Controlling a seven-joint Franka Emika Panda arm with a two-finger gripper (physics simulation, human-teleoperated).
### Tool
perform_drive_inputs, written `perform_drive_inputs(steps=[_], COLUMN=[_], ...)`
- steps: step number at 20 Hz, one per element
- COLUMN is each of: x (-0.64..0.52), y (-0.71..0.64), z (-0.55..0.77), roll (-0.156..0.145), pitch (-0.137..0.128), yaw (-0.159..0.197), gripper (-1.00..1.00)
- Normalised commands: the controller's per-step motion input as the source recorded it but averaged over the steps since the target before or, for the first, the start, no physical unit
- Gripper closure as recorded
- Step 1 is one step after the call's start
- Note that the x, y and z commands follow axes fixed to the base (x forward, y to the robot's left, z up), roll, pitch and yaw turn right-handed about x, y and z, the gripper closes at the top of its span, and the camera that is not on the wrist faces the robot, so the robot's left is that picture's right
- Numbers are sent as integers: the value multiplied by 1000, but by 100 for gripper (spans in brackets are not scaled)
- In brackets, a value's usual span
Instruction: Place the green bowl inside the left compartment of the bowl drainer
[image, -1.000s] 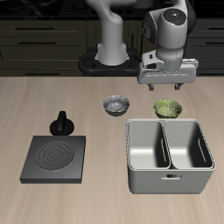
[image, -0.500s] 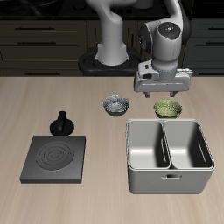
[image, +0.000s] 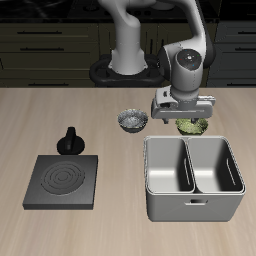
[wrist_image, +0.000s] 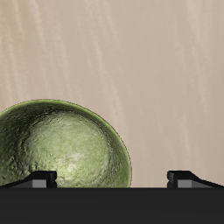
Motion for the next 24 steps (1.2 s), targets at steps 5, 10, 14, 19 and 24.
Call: perform_drive_inputs(steps=[5, 10, 14, 19, 24], x=[-31, -41, -59, 80, 115], y=[-111, -23, 57, -76, -129], z=[-480, -261, -47, 176, 121], roll=[-22, 59, 41, -8, -31], pitch=[89, 43, 13, -36, -25], yaw=[-8, -20, -23, -1, 13], gripper=[-100, -100, 100, 100, 100])
